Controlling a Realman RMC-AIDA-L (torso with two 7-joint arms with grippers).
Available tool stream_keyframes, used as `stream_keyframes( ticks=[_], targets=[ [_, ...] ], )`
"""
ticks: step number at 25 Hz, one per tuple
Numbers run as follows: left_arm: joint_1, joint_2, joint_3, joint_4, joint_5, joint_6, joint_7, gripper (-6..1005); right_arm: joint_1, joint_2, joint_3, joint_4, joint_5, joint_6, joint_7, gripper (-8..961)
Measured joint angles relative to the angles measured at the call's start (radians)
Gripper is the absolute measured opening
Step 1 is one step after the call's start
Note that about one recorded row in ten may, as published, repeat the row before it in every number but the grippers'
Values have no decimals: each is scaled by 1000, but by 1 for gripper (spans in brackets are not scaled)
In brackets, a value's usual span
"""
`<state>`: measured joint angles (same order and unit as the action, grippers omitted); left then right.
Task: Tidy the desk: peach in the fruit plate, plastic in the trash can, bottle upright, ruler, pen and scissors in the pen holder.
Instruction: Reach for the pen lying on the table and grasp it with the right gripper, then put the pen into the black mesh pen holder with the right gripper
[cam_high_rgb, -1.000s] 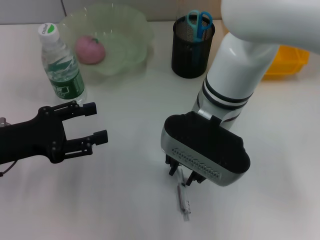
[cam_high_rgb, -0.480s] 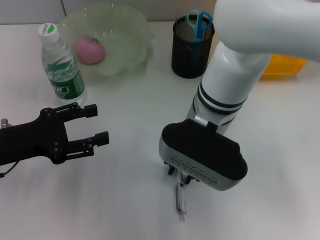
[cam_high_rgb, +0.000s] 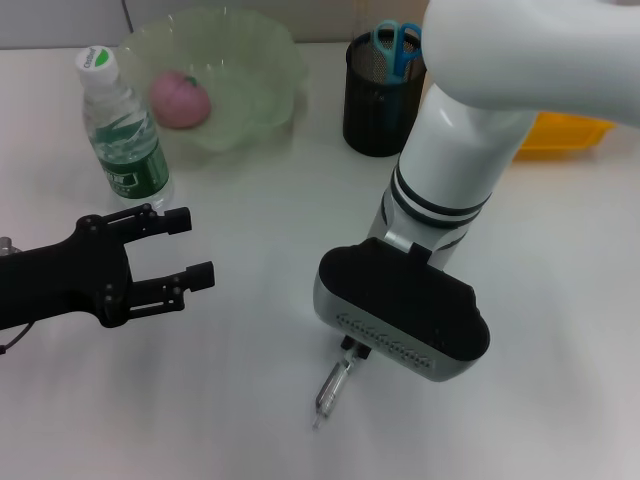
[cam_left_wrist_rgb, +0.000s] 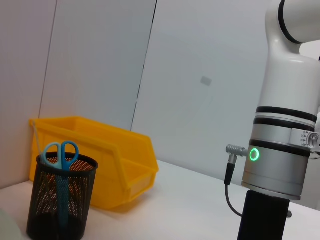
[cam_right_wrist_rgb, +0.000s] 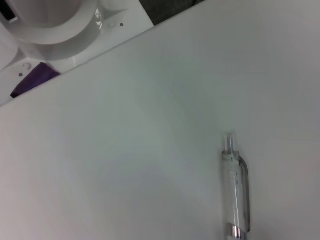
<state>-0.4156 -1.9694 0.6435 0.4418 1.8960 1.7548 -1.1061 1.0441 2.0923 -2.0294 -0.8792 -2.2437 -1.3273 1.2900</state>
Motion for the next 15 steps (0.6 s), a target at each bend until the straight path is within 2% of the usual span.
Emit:
stream_keyframes(
  ticks=[4,8,13,15],
  targets=[
    [0,0,-2,0,0,0,0,776,-2,0,7,1,-2,-2,22,109],
    [0,1,-3,0,0,0,-1,776,-10,-1,74,-1,-2,-38,41,108],
    [0,3,-3,0,-2,6,-2,776,-48,-9,268,-31,-16,-154,57,108],
    [0,3,-2,0,-4,12,-5,776,-92,-10,419,-46,-48,-202,58,108]
  ],
)
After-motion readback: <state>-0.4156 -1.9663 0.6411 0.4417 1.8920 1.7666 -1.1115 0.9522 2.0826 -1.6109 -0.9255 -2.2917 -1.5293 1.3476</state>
